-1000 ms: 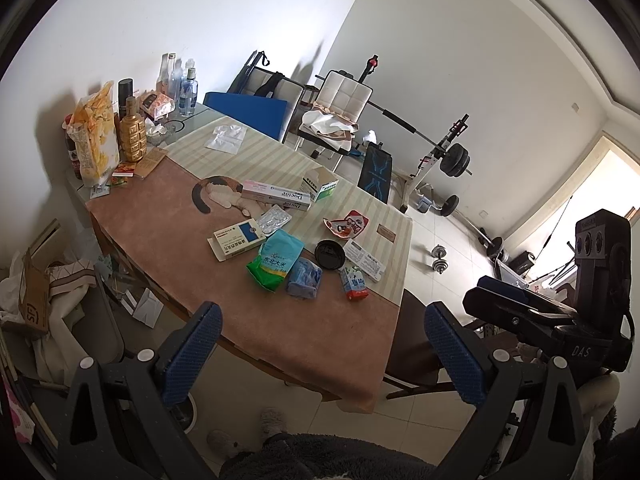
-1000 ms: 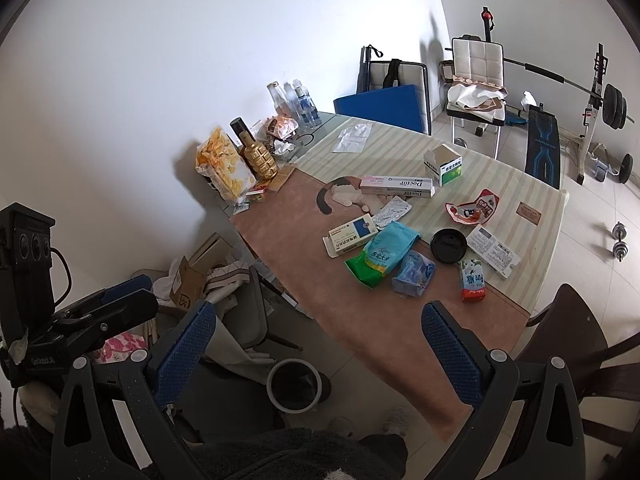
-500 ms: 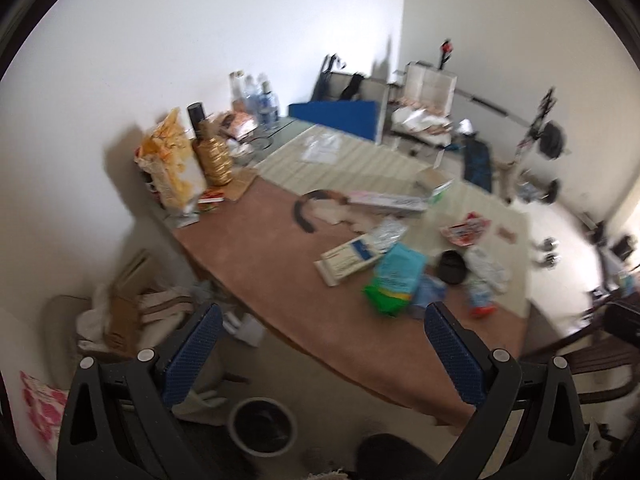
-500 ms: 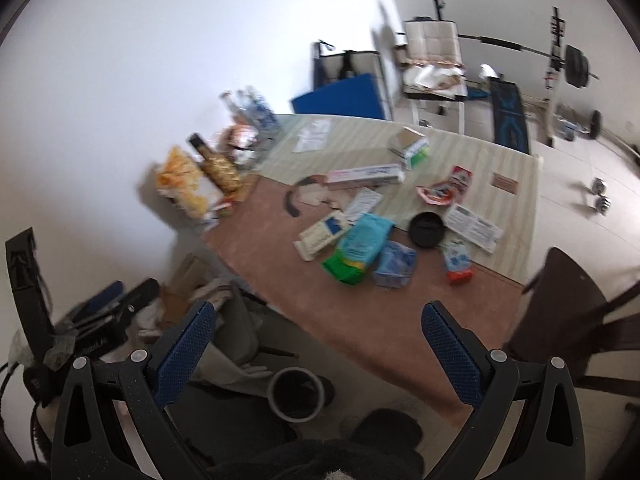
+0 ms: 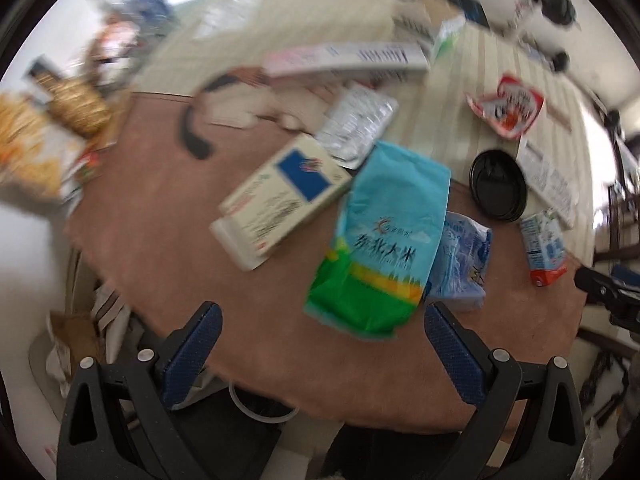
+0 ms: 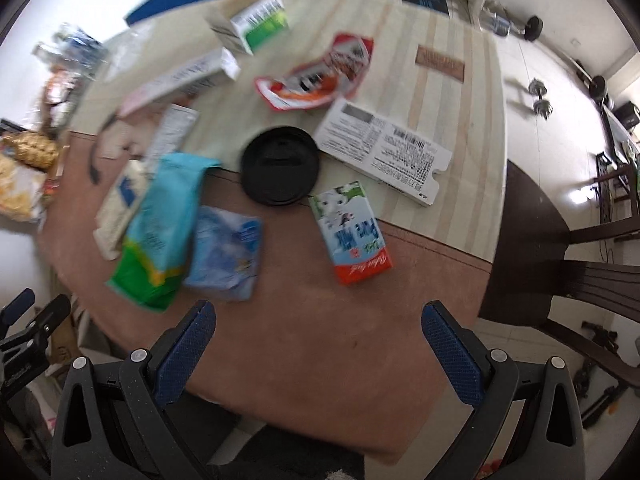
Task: Collect trash
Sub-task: 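Grasp the blue-green rice bag with the left tool while the right tool grasps the DHA milk carton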
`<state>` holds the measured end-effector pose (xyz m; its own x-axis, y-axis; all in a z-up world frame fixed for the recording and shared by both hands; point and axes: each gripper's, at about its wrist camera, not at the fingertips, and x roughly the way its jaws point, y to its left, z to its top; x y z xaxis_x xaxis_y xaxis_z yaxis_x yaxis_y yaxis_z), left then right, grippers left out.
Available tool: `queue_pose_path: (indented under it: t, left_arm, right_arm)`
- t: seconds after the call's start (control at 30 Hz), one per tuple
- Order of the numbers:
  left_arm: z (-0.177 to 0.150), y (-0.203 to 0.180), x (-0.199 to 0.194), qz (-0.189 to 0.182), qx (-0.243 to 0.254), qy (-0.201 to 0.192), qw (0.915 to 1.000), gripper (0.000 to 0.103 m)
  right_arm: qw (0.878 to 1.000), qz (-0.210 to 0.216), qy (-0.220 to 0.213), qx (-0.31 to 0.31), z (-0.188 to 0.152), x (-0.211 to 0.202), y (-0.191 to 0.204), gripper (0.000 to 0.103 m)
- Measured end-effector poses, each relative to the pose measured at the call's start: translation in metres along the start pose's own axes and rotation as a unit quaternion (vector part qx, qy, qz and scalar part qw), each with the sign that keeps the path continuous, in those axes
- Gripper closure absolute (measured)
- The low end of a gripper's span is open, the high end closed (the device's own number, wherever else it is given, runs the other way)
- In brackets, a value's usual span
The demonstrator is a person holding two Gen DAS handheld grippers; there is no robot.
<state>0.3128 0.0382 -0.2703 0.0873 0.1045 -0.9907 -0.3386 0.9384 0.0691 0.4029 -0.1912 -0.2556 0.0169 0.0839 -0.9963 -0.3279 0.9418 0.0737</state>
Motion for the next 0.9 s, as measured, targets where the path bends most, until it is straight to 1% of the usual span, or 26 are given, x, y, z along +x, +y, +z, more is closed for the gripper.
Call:
queue_pose_path:
  t: [0.1, 0.2, 0.23, 0.3, 0.4, 0.5, 0.57, 0.63, 0.73, 0.77, 0.8, 0.9]
  left_arm:
    - [0.027, -0.016, 0.04, -0.018, 0.035, 0.04, 0.9984, 0.0]
    - [0.044, -0.027, 0.071, -0.028, 0.063, 0.076, 0.9948, 0.0]
    - [0.047, -0.029, 0.078, -0.03, 0.069, 0.084, 0.9936, 0.0]
    - [0.053, -0.032, 0.094, -0.047, 0.081, 0.105, 0.9901, 0.0]
    - [0.055, -0.033, 0.106, -0.058, 0.085, 0.122, 0.9871, 0.0]
    - [0.055, -0.03, 0.107, -0.074, 0.075, 0.139, 0.9846, 0.0]
    - [0.055, -0.028, 0.101, -0.091, 0.07, 0.141, 0.9833, 0.0]
    - [0.053, -0.028, 0.093, -0.098, 0.07, 0.138, 0.983, 0.0]
    - [0.052, -0.034, 0.09, -0.087, 0.078, 0.135, 0.9839, 0.0]
    - [0.05, -0.033, 0.088, -0.089, 0.078, 0.135, 0.9838, 0.0]
    - [0.048, -0.034, 0.085, -0.091, 0.078, 0.134, 0.9838, 0.0]
    - [0.044, -0.038, 0.085, -0.077, 0.084, 0.132, 0.9846, 0.0]
  right_arm:
    - [0.999, -0.021, 0.027, 0.002, 0.024, 0.044, -0.008, 0.0]
    - [0.998, -0.03, 0.054, 0.006, 0.037, 0.073, -0.012, 0.0]
    - [0.998, -0.033, 0.06, 0.005, 0.04, 0.082, -0.012, 0.0]
    - [0.997, -0.036, 0.07, 0.0, 0.044, 0.098, -0.011, 0.0]
    - [0.996, -0.035, 0.082, 0.0, 0.047, 0.113, -0.011, 0.0]
    - [0.995, -0.032, 0.09, 0.001, 0.047, 0.126, -0.012, 0.003]
    - [0.995, -0.03, 0.093, 0.004, 0.047, 0.131, -0.012, 0.004]
    - [0.995, -0.027, 0.093, 0.006, 0.046, 0.133, -0.013, 0.005]
    - [0.995, -0.029, 0.091, 0.005, 0.046, 0.134, -0.014, 0.005]
    - [0.995, -0.029, 0.091, 0.005, 0.047, 0.139, -0.015, 0.005]
    - [0.995, -0.028, 0.091, 0.005, 0.047, 0.132, -0.018, 0.005]
    - [0.995, -0.029, 0.09, -0.001, 0.049, 0.131, -0.016, 0.005]
